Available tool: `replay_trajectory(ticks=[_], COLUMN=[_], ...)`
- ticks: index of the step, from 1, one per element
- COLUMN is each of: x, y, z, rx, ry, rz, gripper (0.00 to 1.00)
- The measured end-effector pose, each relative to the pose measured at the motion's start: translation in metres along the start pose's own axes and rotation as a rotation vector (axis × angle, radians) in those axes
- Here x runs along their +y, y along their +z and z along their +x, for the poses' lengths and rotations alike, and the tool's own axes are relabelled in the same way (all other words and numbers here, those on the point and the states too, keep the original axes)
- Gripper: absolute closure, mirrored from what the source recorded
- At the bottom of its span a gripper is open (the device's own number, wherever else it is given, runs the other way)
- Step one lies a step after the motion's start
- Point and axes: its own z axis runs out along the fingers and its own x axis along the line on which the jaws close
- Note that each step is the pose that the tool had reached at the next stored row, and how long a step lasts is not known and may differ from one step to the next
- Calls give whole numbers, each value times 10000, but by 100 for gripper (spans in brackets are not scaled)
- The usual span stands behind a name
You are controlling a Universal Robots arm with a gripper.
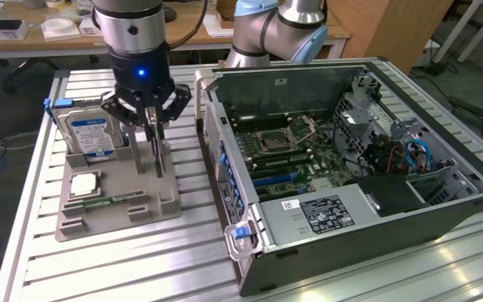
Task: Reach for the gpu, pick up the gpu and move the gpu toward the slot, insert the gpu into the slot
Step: 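Pick up the gpu and move the gpu toward the slot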
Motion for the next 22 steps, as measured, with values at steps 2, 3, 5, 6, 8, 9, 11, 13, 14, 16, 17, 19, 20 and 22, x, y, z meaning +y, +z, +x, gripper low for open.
replay_trajectory(ticks=[2, 3, 5, 6, 8, 9, 11, 13, 14, 16, 17, 19, 20, 22], x=[1, 2, 3, 5, 8, 10, 14, 18, 20, 23, 25, 29, 31, 34], y=[-33, -47, -79, -111, -195, -239, -329, -418, -468, -558, -602, -692, -740, -830], z=[-1, -1, -2, -3, -5, -6, -8, -11, -12, -14, -16, -18, -19, -21], rx=[0, -1, 0, 0, 0, 0, 0, -1, 0, 0, -1, 0, -1, 0], ry=[0, 0, 0, 0, 1, 1, 1, 0, 1, 1, 1, 1, 0, 1], rz=[-1, 0, 0, 0, 0, -1, 0, -1, 0, 0, 0, 0, -1, 0], gripper=[74, 74, 74, 74, 74, 74, 74, 74, 74, 74, 74, 74, 74, 74])
